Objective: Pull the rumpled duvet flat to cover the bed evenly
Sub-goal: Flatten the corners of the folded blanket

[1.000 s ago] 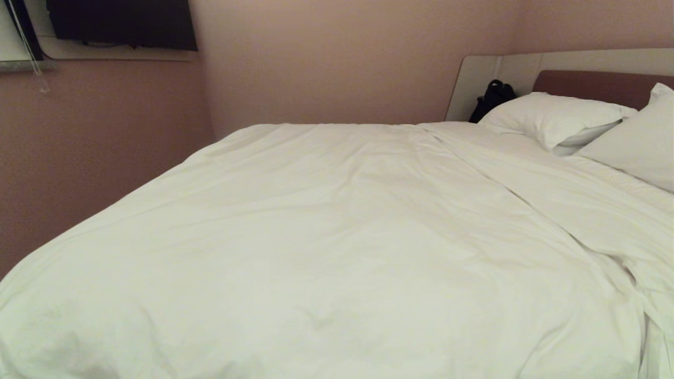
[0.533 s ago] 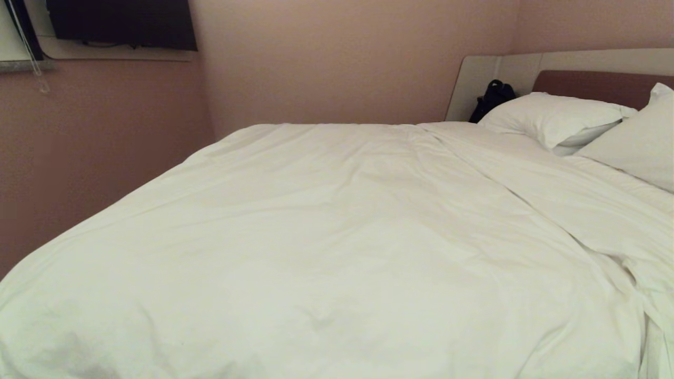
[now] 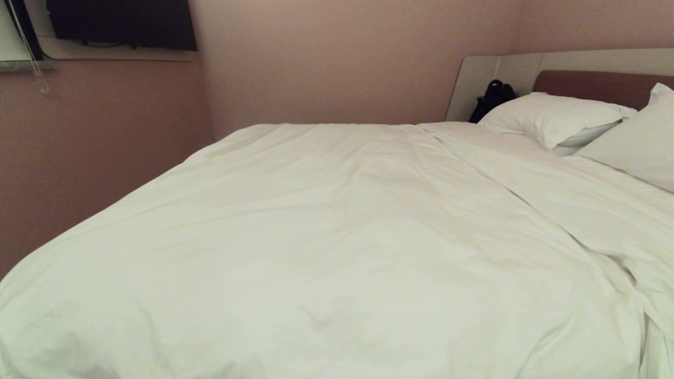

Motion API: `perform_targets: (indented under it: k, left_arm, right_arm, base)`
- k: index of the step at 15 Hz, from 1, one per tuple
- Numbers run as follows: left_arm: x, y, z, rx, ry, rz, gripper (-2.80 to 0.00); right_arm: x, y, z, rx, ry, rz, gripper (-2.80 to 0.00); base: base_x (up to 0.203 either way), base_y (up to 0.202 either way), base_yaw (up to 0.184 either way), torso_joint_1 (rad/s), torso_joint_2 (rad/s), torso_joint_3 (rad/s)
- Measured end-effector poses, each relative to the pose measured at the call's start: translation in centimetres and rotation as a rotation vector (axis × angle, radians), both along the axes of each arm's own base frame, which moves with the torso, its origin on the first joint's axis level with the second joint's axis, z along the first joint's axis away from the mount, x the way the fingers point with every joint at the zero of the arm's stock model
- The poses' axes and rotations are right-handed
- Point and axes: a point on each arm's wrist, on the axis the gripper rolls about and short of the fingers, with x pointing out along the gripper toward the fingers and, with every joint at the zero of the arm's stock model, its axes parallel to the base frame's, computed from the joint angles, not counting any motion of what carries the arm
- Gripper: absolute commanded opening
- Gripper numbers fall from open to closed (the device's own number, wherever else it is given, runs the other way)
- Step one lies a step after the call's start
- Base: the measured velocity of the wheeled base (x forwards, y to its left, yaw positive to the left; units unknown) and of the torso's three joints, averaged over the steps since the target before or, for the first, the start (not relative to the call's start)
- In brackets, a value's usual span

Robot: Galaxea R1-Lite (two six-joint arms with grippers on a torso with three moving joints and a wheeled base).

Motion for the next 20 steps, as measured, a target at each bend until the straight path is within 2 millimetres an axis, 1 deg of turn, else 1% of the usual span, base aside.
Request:
perform_targets:
  k: [3, 7, 13, 16, 20]
  left_arm:
    - [0.0, 0.0, 0.0, 0.0, 0.0, 0.001, -2.8]
    - [0.0, 0.0, 0.0, 0.0, 0.0, 0.0, -2.8]
    - [0.0, 0.0, 0.0, 0.0, -0.001, 0.0, -2.8]
    - [0.0, 0.0, 0.0, 0.0, 0.0, 0.0, -2.8]
    - [0.0, 0.0, 0.0, 0.0, 0.0, 0.0, -2.8]
  right_arm:
    - [0.4, -0.2, -1.3, 0.015, 0.014, -0.086, -2.8]
    - [0.6, -0.3, -2.1, 0.024, 0.042, -0.144, -2.8]
    - [0.8, -0.3, -2.6, 0.016, 0.062, -0.107, -2.8]
    - [0.8, -0.2, -3.0, 0.009, 0.1, -0.067, -2.8]
    - [0.8, -0.2, -3.5, 0.037, 0.148, -0.062, -2.8]
  base:
    - [0.0, 0.0, 0.0, 0.0, 0.0, 0.0]
    - [0.0, 0.0, 0.0, 0.0, 0.0, 0.0]
    - [0.0, 0.0, 0.0, 0.0, 0.0, 0.0]
    - [0.0, 0.0, 0.0, 0.0, 0.0, 0.0]
    - [0.0, 0.0, 0.0, 0.0, 0.0, 0.0]
